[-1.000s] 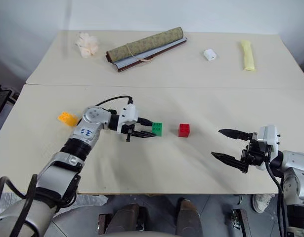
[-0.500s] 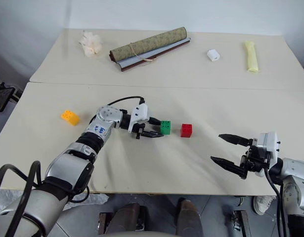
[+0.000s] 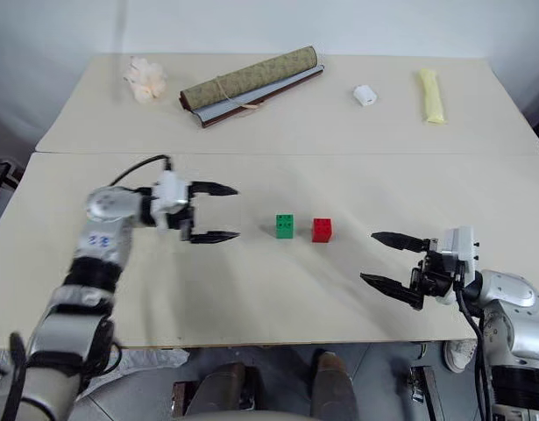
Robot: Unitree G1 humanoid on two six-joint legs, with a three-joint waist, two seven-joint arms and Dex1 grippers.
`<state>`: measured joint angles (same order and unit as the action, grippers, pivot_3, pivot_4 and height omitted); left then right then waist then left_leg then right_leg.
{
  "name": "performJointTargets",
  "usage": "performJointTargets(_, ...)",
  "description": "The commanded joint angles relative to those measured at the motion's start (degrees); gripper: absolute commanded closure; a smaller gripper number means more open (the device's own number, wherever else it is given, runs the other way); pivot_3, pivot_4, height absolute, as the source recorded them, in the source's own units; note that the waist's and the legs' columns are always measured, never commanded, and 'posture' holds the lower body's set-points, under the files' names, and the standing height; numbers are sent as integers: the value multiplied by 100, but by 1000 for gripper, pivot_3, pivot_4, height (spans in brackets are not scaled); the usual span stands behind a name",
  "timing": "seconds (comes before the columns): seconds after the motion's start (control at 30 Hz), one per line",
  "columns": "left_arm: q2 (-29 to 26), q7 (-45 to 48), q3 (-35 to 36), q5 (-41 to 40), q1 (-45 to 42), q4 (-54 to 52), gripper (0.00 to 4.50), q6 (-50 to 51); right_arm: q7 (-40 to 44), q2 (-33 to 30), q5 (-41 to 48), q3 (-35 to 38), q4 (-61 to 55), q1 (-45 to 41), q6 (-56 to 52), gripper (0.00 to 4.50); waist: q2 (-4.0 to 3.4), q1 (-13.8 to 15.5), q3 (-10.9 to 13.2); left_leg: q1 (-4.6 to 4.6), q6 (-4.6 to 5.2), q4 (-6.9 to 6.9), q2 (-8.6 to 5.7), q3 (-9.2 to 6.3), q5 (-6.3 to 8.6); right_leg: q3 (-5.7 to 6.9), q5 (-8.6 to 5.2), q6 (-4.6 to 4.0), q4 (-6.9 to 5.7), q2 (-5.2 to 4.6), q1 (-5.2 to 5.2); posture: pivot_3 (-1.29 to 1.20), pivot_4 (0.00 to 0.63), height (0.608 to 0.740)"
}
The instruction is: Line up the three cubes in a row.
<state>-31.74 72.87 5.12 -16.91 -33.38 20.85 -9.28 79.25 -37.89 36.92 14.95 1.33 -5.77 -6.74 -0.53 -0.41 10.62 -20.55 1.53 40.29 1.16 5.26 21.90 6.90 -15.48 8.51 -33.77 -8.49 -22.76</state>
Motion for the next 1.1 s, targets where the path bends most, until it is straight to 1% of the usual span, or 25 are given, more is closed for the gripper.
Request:
performJointTargets(0.03,-234,-1039,1004,-594,1105,-1706,8,742,1,113,171,-117,-238,-242,-58,0,0,8,0,5,0,0,0,-10,0,-5,0,0,-4,-4,1,0,150,740)
performJointTargets(0.1,-134,-1709,1653,-675,2149,-2438,8,973,-132,276,204,-211,-291,-414,-97,0,0,16,0,8,0,1,5,-12,0,-6,0,0,-4,-6,3,0,150,740)
performJointTargets(0.2,314,-2686,2491,-808,3432,-3162,8,1128,-95,406,134,-454,-464,-561,-64,0,0,44,0,16,-1,-1,30,-9,3,-10,0,0,-1,-7,9,0,150,740)
performJointTargets(0.3,743,-3336,3056,-881,4211,-3472,8,1012,-107,480,52,-627,-530,-728,21,0,6,115,1,16,0,3,31,-11,7,-7,0,-2,-2,-7,13,0,150,740)
performJointTargets(0.4,1104,-3487,3542,-1279,5315,-3646,8,1308,-286,521,3,-740,-629,-1051,-28,0,9,86,-3,23,-3,5,36,-3,11,-14,2,-5,-3,-6,15,0,150,740)
performJointTargets(0.47,1238,-3566,3808,-1420,5736,-3474,8,1277,-420,520,62,-679,-708,-1184,-77,0,8,56,-3,28,-5,4,39,2,20,-16,-1,-11,-5,-6,13,0,150,740)
performJointTargets(0.53,1357,-3672,3954,-1577,5920,-3371,8,1245,-439,478,75,-651,-742,-1165,-94,0,12,74,-3,26,-9,4,44,1,24,-8,-7,-22,-6,-3,10,0,150,740)
performJointTargets(0.6,1417,-3751,3925,-1578,5916,-3343,8,1169,-413,429,46,-637,-718,-1086,-87,0,14,121,-5,26,-10,4,47,-1,26,-4,-10,-27,-8,-3,10,0,150,740)
performJointTargets(0.67,1333,-3751,3775,-1505,5808,-3319,8,1161,-420,393,14,-624,-681,-1033,-89,0,14,152,-5,26,-8,4,46,2,27,-6,-10,-28,-8,-4,10,0,150,740)
performJointTargets(0.7,1249,-3736,3709,-1488,5684,-3256,8,1171,-428,379,8,-620,-670,-1015,-91,0,14,155,-5,27,-6,4,45,4,28,-7,-10,-28,-9,-4,10,0,150,740)
performJointTargets(0.77,856,-3598,3490,-1354,5245,-2946,8,1225,-468,368,16,-600,-647,-979,-110,0,13,168,-6,27,-5,5,45,8,29,-8,-10,-28,-12,-4,6,0,150,740)
performJointTargets(0.8,630,-3518,3396,-1311,4947,-2683,8,1249,-456,360,9,-605,-627,-961,-99,0,15,181,-7,26,-5,5,46,7,28,-6,-11,-30,-17,-2,4,0,150,740)
performJointTargets(0.87,36,-3200,3060,-1121,4158,-1823,8,1265,-282,312,-57,-617,-492,-851,42,0,16,189,-8,27,-10,5,35,10,26,-2,-14,-36,-23,4,3,0,150,740)
performJointTargets(0.93,-432,-2933,2724,-903,3402,-990,8,1210,-80,248,-120,-636,-322,-762,153,0,19,178,-12,27,-12,5,19,19,24,1,-17,-42,-31,7,3,0,150,740)
performJointTargets(1.03,-786,-2690,2393,-668,2550,52,8,1025,85,196,-120,-597,-177,-677,212,0,21,111,-14,28,-10,0,15,43,27,9,-18,-42,-30,8,0,0,150,740)
performJointTargets(1.1,-928,-2509,2158,-521,2043,643,8,900,113,180,-118,-546,-127,-584,247,0,22,31,-15,34,-10,-14,15,66,29,34,-17,-42,-24,6,-3,0,150,740)
